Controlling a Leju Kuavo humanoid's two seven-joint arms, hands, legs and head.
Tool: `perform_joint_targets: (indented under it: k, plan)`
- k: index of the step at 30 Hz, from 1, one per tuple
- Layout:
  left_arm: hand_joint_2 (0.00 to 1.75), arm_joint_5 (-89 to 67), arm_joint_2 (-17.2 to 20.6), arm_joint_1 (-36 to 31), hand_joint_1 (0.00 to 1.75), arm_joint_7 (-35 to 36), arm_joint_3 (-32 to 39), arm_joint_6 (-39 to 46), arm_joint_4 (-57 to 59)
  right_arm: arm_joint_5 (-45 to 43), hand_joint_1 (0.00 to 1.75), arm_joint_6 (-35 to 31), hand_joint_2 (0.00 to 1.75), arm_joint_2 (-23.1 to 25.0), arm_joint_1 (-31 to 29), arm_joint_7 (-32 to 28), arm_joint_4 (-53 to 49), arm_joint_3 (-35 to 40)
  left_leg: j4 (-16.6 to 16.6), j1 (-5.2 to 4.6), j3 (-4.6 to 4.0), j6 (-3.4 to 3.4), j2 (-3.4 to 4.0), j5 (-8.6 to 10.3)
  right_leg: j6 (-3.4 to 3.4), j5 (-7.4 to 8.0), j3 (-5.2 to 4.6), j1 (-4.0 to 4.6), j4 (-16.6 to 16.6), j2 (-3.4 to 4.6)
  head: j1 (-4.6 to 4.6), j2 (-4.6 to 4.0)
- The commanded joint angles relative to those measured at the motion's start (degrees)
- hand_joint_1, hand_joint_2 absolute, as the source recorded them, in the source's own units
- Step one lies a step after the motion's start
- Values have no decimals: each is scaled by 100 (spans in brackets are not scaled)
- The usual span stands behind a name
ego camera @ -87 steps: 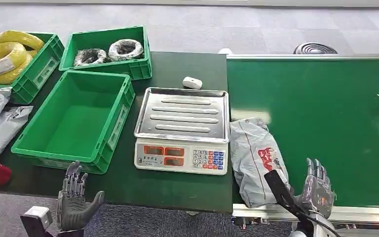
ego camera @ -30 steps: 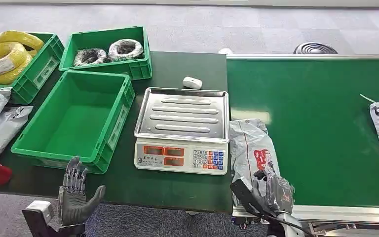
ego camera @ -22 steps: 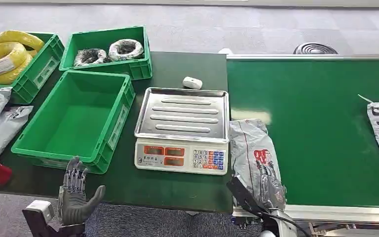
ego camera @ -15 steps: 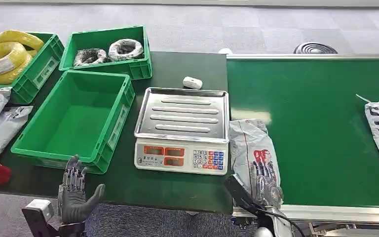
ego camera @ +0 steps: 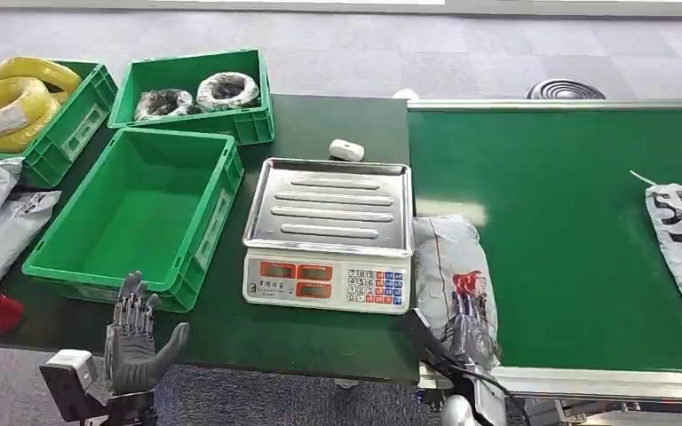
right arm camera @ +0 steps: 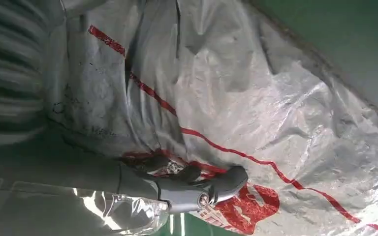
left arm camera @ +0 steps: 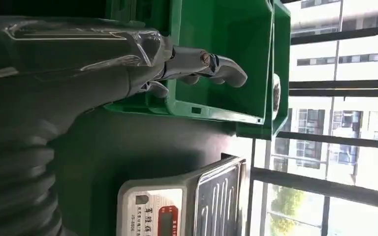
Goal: Moved the parcel from conveyor to table for the left to box.
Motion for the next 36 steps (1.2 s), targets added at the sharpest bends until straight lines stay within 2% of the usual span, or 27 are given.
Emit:
perform_joint_targets:
  k: [1,4,5,6,7,32,34,36]
  plan:
    - [175,36,69,-62,0,41,34,22,215,64,0,65,175,-139,-186,95,832,-432,-2,0,-3,1,-6,12,5,7,5,0,-8,-23,0,2]
    - [175,35,129,-87,0,42,-6,16,309,0,0,130,175,-121,-144,-11,774,-506,-4,1,-5,6,-9,18,8,12,7,-1,-16,-25,0,2]
    - [175,35,142,-88,0,42,-17,15,320,61,5,103,175,-130,-138,21,769,-481,-1,-1,7,11,-11,13,11,6,20,-4,-12,-17,0,0]
    - [175,34,179,-94,0,42,-40,10,359,23,162,163,175,-119,-133,-36,775,-504,-4,1,-5,11,-12,22,15,16,12,-2,-20,-28,0,2]
    - [175,59,213,-88,0,20,-71,11,394,86,175,117,175,-125,-106,-23,747,-481,-1,1,-1,14,-12,20,17,14,16,-3,-18,-23,0,2]
    - [175,276,415,-104,0,-157,-215,129,609,165,175,244,175,-61,233,-151,-315,-275,-2,2,-3,16,-20,9,23,10,24,1,-34,-34,0,2]
    - [175,287,425,-90,0,-167,-220,140,602,137,175,221,175,-50,295,-156,-480,-254,1,0,-1,16,-18,5,23,7,22,-1,-28,-27,0,2]
    - [175,297,406,-11,0,-171,-173,166,514,-16,175,228,175,-13,601,-270,-1324,-165,2,2,-8,16,-19,6,23,9,16,0,-28,-31,0,2]
